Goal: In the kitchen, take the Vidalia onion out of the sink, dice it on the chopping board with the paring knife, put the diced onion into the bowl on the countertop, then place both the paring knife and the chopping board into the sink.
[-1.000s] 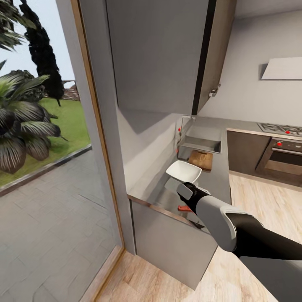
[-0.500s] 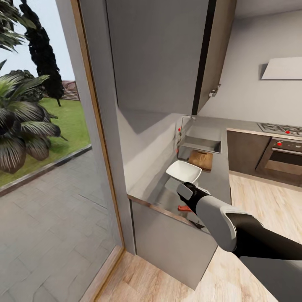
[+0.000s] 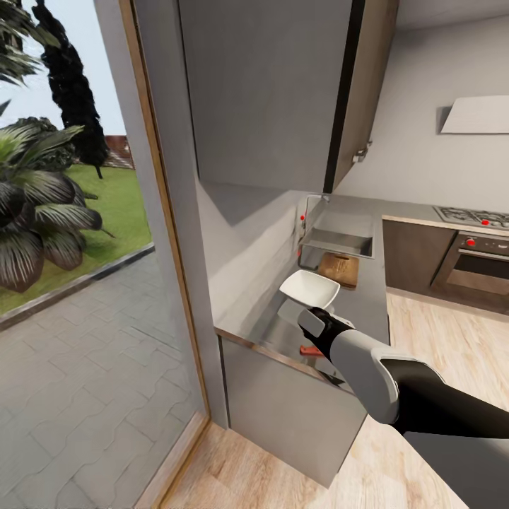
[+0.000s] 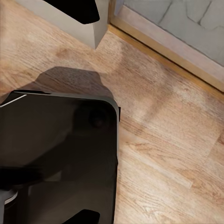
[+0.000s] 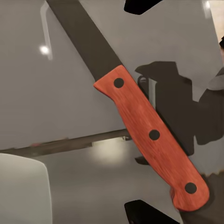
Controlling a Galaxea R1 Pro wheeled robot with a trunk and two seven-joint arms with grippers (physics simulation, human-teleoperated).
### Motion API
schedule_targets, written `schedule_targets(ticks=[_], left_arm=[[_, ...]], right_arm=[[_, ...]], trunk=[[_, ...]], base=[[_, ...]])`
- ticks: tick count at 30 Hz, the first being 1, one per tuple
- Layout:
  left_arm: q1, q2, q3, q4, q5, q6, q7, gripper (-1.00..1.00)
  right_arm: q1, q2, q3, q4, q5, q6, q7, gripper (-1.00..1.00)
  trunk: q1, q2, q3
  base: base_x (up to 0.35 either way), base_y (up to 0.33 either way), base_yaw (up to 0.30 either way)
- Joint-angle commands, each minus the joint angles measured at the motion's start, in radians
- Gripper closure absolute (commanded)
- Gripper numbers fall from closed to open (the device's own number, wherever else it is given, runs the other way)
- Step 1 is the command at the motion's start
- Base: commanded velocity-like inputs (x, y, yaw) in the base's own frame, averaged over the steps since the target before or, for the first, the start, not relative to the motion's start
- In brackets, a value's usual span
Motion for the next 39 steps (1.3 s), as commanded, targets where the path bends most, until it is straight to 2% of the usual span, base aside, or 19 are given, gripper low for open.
schedule_targets(ticks=[1, 17, 39], left_arm=[[0.000, -0.001, 0.004, -0.001, -0.001, -0.001, -0.004, -1.00], [0.000, -0.001, 0.004, -0.001, -0.001, -0.001, -0.004, -1.00], [0.000, -0.001, 0.004, -0.001, -0.001, -0.001, -0.004, -1.00]], right_arm=[[0.000, 0.000, -0.008, -0.002, 0.009, 0.010, -0.004, -1.00], [0.000, 0.000, -0.008, -0.002, 0.009, 0.011, -0.004, -1.00], [0.003, 0.000, -0.008, -0.002, 0.009, 0.011, -0.004, -1.00]], trunk=[[0.001, -0.002, -0.003], [0.001, -0.002, -0.027], [0.001, -0.002, -0.039]], base=[[0.000, 0.000, 0.000], [0.000, 0.000, 0.000], [0.000, 0.000, 0.000]])
